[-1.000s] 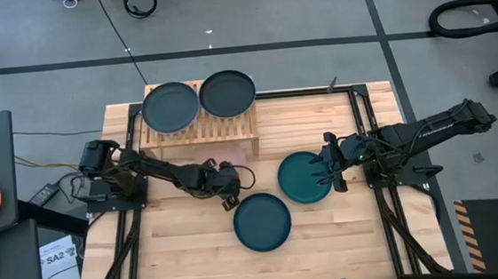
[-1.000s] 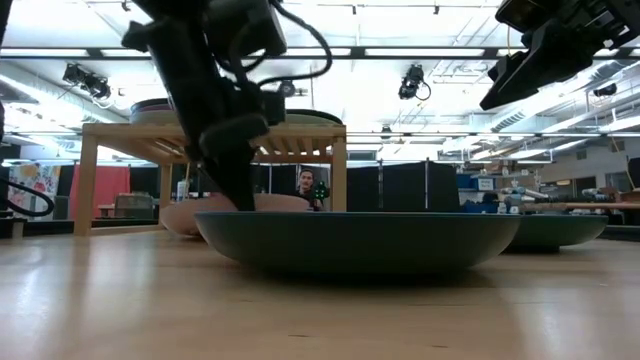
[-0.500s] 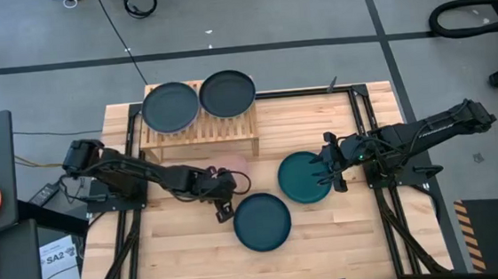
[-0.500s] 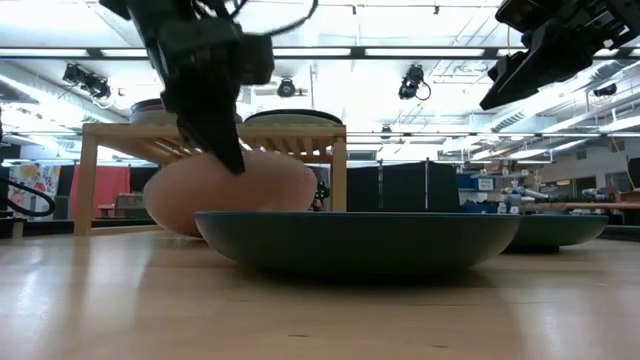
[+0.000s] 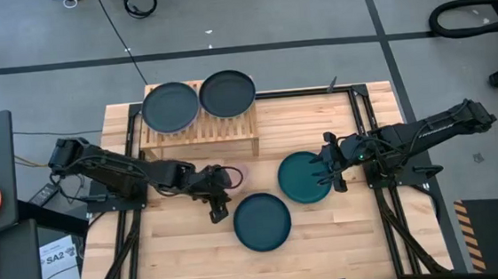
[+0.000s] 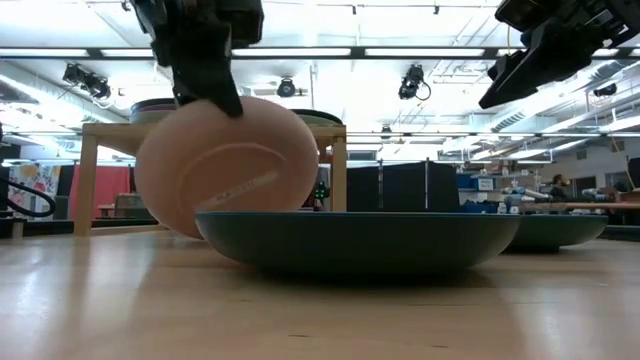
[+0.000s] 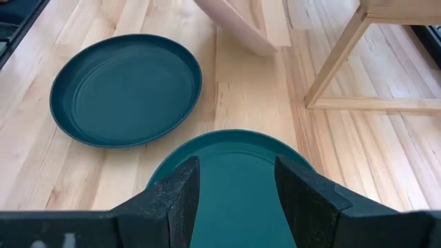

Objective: Place and stack plates onto a shelf
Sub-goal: Stack the light pink plate on the top of the other black plate on the shelf

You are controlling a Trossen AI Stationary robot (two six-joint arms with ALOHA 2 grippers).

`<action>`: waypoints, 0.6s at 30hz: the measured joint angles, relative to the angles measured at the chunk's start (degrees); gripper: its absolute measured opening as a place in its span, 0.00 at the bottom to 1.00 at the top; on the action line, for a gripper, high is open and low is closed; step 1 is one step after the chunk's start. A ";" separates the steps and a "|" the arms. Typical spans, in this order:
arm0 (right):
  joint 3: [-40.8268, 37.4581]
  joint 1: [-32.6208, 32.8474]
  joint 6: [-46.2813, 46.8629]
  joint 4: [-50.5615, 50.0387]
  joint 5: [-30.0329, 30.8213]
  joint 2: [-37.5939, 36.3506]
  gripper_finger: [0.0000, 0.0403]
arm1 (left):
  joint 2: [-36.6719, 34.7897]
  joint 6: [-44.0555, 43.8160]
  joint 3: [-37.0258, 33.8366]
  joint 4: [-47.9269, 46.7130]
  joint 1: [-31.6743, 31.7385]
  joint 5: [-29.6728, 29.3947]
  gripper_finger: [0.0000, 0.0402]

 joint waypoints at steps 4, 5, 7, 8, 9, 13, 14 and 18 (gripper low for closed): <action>0.00 0.01 0.13 1.14 0.00 0.00 0.48 | -1.60 0.28 -0.02 0.90 0.00 4.24 0.06; 0.00 0.02 0.05 1.58 0.00 0.00 0.48 | -2.08 0.33 -0.02 0.61 -0.01 5.16 0.06; 0.00 0.00 0.02 2.61 0.00 0.00 0.48 | -2.89 0.41 -0.02 1.40 -0.02 7.23 0.06; 0.00 0.02 0.01 3.00 0.00 0.00 0.48 | -3.25 0.82 -0.02 1.62 -0.02 8.13 0.06; 0.00 0.02 0.00 3.47 0.00 0.00 0.48 | -3.68 1.29 -0.02 1.57 -0.02 9.04 0.06; 0.00 0.02 0.00 4.61 0.00 0.00 0.48 | -5.52 1.90 -0.02 2.51 -0.02 12.45 0.06; 0.00 0.00 0.00 4.89 0.00 0.00 0.48 | -5.80 2.11 -0.02 2.99 -0.02 13.29 0.06; 0.00 0.00 -0.01 6.55 0.01 0.02 0.48 | -6.78 4.89 -0.02 5.57 -0.25 17.27 0.06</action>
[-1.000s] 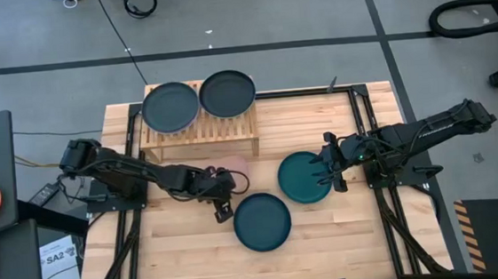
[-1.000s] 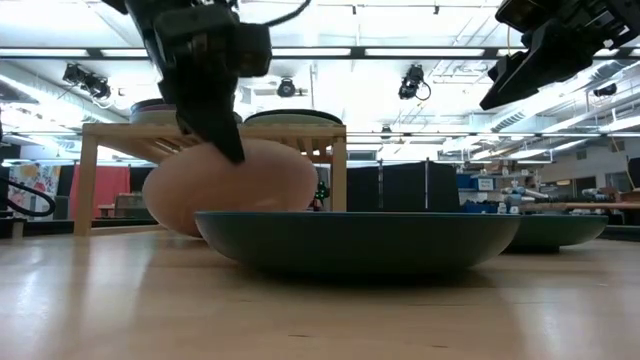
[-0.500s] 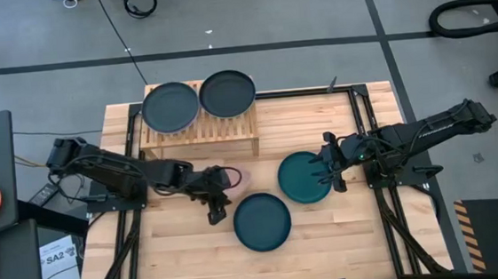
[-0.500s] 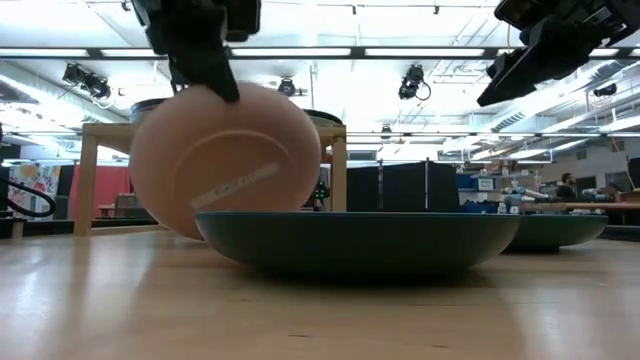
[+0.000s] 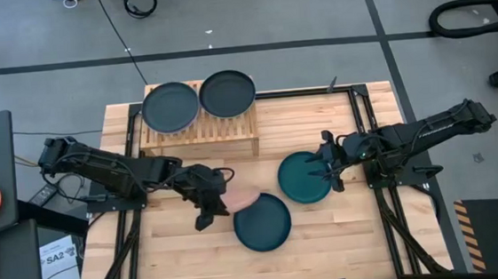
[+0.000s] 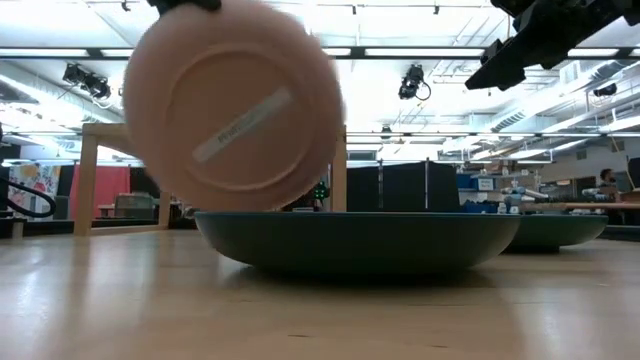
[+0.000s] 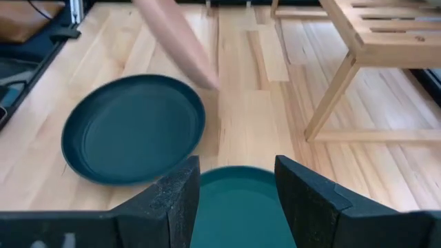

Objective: Place and stack plates onto a shelf
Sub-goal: Stack the light pink plate on the top of the other black plate on the shelf

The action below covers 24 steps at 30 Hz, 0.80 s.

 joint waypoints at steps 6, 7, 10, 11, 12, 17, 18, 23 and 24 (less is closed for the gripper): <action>-0.02 0.01 -0.01 2.63 -0.01 0.00 0.48 | -0.45 5.48 0.07 5.07 -0.10 6.61 0.06; -0.02 -0.01 -0.01 3.28 -0.01 0.00 0.48 | -0.47 6.28 0.03 5.47 -0.10 7.23 0.06; -0.02 0.01 -0.01 4.32 -0.53 0.00 0.48 | -0.43 8.80 0.00 8.67 -0.07 9.21 0.06; -0.02 -0.01 -0.15 4.76 -1.11 0.00 0.48 | -0.45 9.38 0.00 9.57 -0.03 9.83 0.06; -0.02 0.01 -0.55 5.26 -1.78 0.00 0.48 | -0.45 10.07 0.00 10.11 -0.03 10.25 0.06; -0.02 0.00 -3.01 9.26 -5.28 0.00 0.48 | -0.45 14.23 0.00 12.28 -0.03 10.68 0.06; -0.02 0.00 -3.24 10.38 -5.88 0.00 0.48 | -0.45 14.90 0.00 12.78 -0.02 10.66 0.06; -0.02 0.01 -6.74 15.08 -9.23 0.00 0.48 | -0.43 19.39 0.00 14.55 0.00 10.63 0.06; -0.02 0.01 -7.60 15.94 -10.03 0.00 0.48 | -0.43 20.34 0.00 14.81 0.01 10.65 0.06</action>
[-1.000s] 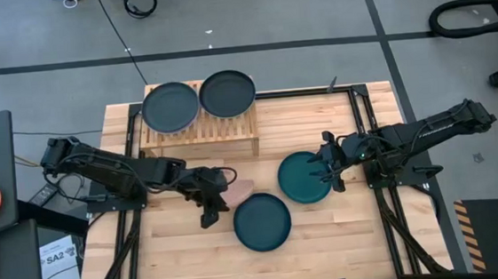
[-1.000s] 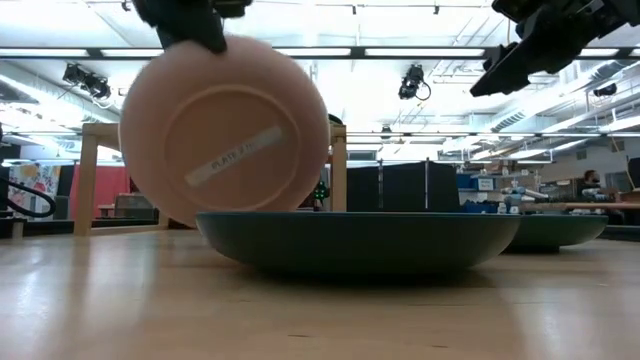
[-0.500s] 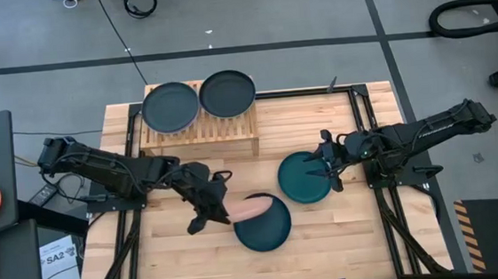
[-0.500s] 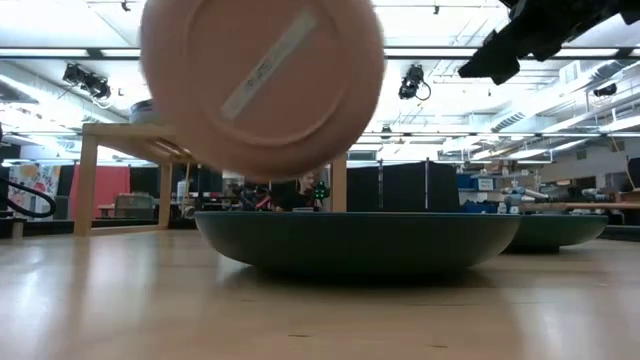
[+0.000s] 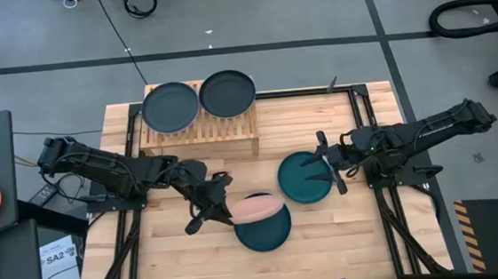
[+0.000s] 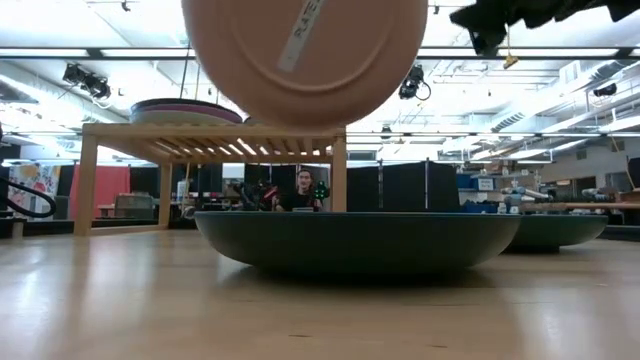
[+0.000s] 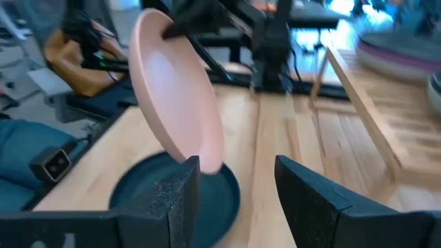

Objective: Place and stack plates onto a shelf
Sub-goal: Stack the light pink plate on the top of the other black plate on the shelf

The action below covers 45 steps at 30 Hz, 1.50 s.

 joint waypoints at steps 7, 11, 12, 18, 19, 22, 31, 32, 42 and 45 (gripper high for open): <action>0.00 -0.02 -5.53 6.86 -4.42 0.00 0.48 | 0.00 5.18 0.00 1.94 0.00 -0.01 0.06; 0.00 -0.02 -7.31 10.37 -8.07 0.20 0.48 | 0.00 6.28 0.00 2.04 0.00 -0.02 0.06; 0.00 -0.10 -7.39 11.07 -9.24 0.49 0.48 | 0.00 6.30 0.00 2.06 0.06 0.00 0.06; 0.00 -1.94 -7.39 15.72 -15.65 5.36 0.48 | 0.00 6.30 0.00 2.12 0.11 -0.01 0.06; 0.00 -2.41 -7.41 16.71 -16.20 6.59 0.48 | 0.00 6.30 0.00 2.13 0.11 -0.02 0.06; 0.00 -4.21 -7.43 18.94 -17.34 10.00 0.48 | 0.00 6.30 0.00 2.13 0.11 0.01 0.06; 0.00 -9.55 -5.96 20.86 -29.12 16.53 0.48 | 0.02 6.28 0.00 2.12 0.11 -0.02 0.06; 0.00 -9.77 -5.45 21.20 -30.28 16.95 0.48 | 0.02 6.30 0.00 2.12 0.11 -0.02 0.06; 0.00 -9.20 -4.28 28.54 -32.97 23.55 0.48 | 0.04 6.34 0.02 4.10 0.11 -1.77 0.06; 0.00 -9.20 -4.29 30.51 -35.32 25.77 0.48 | 0.07 6.39 0.02 4.52 0.11 -2.93 0.06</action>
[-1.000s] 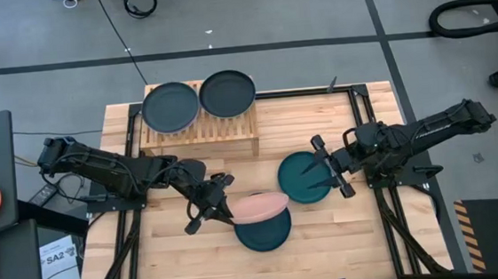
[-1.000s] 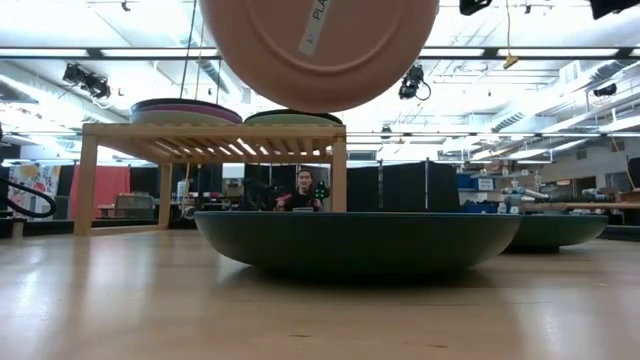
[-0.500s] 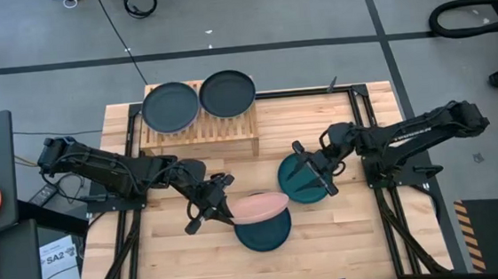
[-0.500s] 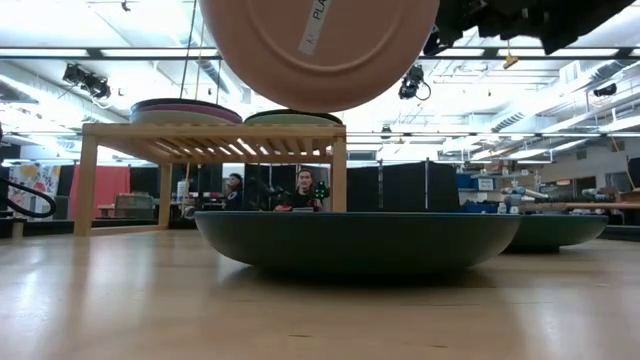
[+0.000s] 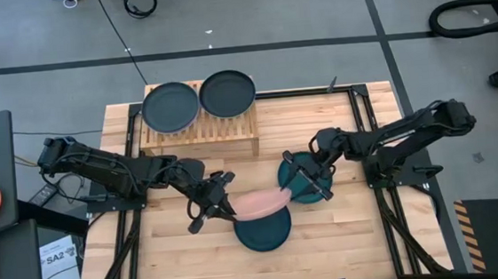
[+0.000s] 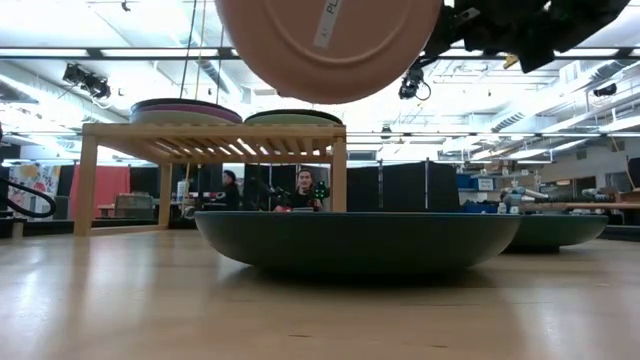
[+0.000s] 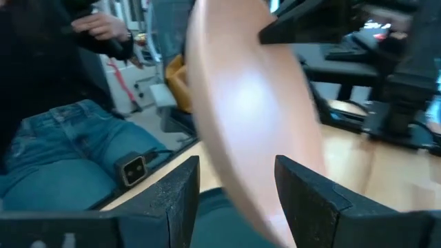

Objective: Place and stack plates onto a shelf
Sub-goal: Stack the light pink plate on the top of the other black plate on the shelf

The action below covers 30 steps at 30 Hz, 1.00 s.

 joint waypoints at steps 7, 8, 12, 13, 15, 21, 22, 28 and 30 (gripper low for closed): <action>0.02 0.00 0.29 2.48 -2.83 2.49 0.48 | 0.00 -0.05 0.00 -0.21 -0.02 -2.61 0.06; 0.02 0.02 0.29 2.76 -2.83 2.47 0.48 | 0.00 -0.03 0.00 -0.18 -0.02 -3.06 0.06; 0.02 0.03 0.38 3.88 -2.78 2.02 0.48 | 0.00 0.08 0.00 -0.14 -0.02 -3.61 0.06; 0.04 0.04 0.32 4.30 -2.77 1.99 0.48 | 0.00 0.07 0.00 -0.14 -0.01 -3.69 0.06; 0.04 0.02 0.05 4.65 -2.72 1.99 0.48 | 0.00 0.07 0.00 -0.19 0.00 -3.82 0.06; 0.04 0.04 -0.07 4.87 -2.55 1.99 0.45 | 0.00 0.04 0.00 -0.21 0.00 -4.96 0.06; 0.04 0.04 -0.11 4.86 -2.55 1.99 0.43 | 0.00 0.04 0.00 -0.21 0.00 -5.07 0.06; 0.04 0.02 -0.17 4.89 -2.42 1.99 0.29 | 0.00 0.07 0.02 -0.19 0.00 -5.15 0.06; 0.04 0.04 -0.43 4.87 -2.75 1.99 0.24 | 0.00 0.02 0.02 -0.19 0.00 -5.24 0.06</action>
